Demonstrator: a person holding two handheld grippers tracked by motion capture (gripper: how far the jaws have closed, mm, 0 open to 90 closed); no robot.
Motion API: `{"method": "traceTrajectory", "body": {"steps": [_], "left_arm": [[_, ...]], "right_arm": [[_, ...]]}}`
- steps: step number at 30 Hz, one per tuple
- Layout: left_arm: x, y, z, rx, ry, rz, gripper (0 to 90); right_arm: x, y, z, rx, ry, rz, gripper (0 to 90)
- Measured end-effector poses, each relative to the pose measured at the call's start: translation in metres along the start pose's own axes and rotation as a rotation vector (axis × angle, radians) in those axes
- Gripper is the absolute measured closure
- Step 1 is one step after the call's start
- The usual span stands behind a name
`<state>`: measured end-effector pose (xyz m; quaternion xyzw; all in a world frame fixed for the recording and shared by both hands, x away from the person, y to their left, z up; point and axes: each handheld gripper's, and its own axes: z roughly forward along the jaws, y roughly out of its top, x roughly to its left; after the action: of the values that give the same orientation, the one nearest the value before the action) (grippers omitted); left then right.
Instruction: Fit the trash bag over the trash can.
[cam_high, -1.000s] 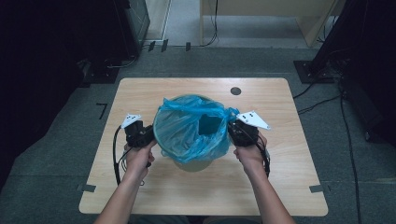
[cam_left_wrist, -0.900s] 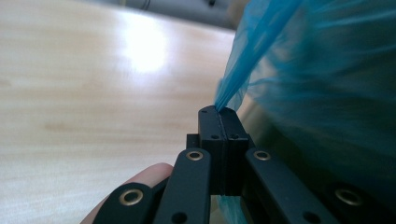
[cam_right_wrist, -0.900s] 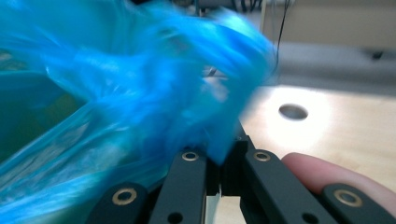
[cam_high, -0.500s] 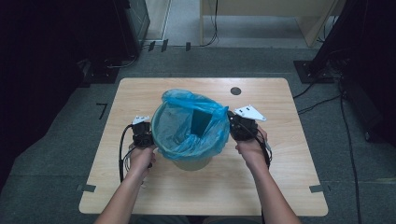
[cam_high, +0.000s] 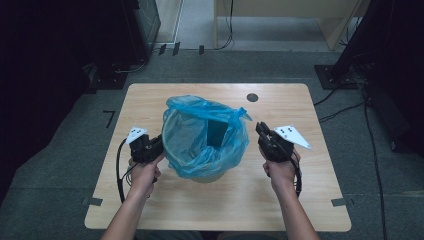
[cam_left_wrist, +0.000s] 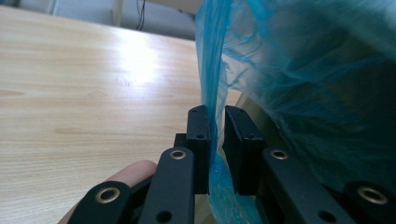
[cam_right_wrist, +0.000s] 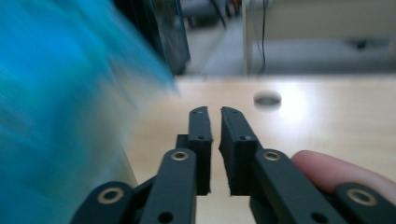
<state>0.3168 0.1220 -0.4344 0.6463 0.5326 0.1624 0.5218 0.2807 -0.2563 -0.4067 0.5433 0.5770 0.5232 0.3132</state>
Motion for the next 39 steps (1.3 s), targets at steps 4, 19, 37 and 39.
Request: {"method": "traceTrajectory", "body": {"steps": [4, 19, 37, 39], "left_arm": [[-0.006, -0.001, -0.008, -0.031, 0.002, 0.012, 79.9], [-0.017, -0.008, -0.02, -0.083, 0.046, 0.113, 79.8], [-0.019, -0.019, -0.033, -0.083, 0.034, 0.129, 81.6], [-0.017, -0.025, -0.024, -0.027, 0.06, 0.138, 84.8]], "right_arm": [[0.014, 0.021, -0.019, -0.081, 0.053, -0.015, 77.1], [0.087, 0.031, -0.004, 0.034, 0.033, -0.159, 68.3], [0.046, -0.005, -0.036, 0.005, -0.049, -0.14, 90.0], [0.04, -0.02, -0.029, 0.048, -0.063, -0.136, 90.0]]}}
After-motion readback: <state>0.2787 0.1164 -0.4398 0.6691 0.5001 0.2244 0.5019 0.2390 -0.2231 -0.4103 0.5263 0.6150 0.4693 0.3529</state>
